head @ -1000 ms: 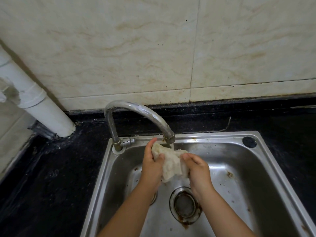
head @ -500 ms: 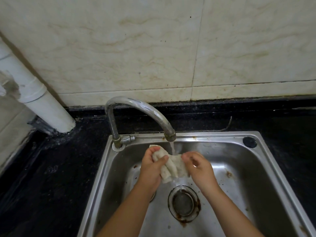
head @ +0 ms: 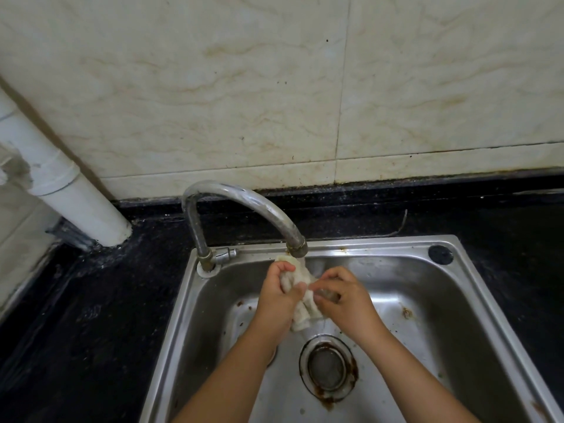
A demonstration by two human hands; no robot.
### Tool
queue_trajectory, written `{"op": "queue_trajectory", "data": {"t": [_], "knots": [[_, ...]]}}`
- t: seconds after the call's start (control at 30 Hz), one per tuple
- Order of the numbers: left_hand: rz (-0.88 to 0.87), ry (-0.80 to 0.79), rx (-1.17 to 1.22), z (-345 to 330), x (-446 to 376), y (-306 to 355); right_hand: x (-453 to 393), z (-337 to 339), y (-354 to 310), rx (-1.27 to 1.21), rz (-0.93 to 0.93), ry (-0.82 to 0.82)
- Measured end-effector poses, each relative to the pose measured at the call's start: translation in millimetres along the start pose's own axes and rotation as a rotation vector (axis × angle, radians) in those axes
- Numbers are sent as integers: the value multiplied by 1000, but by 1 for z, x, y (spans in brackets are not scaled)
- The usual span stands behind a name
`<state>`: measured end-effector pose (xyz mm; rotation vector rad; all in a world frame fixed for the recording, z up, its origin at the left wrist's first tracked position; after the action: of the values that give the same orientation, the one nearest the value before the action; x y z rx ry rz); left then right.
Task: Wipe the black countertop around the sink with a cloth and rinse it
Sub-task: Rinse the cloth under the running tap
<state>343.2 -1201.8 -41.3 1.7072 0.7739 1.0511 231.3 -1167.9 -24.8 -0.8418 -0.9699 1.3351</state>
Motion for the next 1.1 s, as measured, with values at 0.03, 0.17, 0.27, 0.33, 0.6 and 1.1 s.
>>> {"op": "queue_trajectory", "data": {"t": [0.03, 0.17, 0.27, 0.33, 0.6, 1.1], "knots": [[-1, -13, -31, -1, 1, 2, 0, 1, 1, -41, -26, -12], [-13, -5, -156, 5, 0, 6, -1, -1, 6, -75, -63, -58], [-23, -18, -216, 7, 1, 10, -2, -6, 7, -54, -48, -117], [-25, -29, -226, 9, 3, 12, -2, -7, 8, -67, -34, -144], [-32, 15, -208, 21, 2, 12, -2, -7, 16, -213, -62, -82], [-13, 41, -244, 14, -4, 11, -6, -5, -1, -40, 41, -41]]}}
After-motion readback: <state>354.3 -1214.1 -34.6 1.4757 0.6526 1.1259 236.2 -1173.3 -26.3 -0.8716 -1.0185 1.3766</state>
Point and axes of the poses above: each hand's wrist, its own x-axis away from the middle knuckle, its own z-axis out of the back of the hand, y = z × x, the point moved 8 cm from there along -x, towards the middle knuckle, and after that the axes turned 12 degrees about -y, right-handed, at the moved point
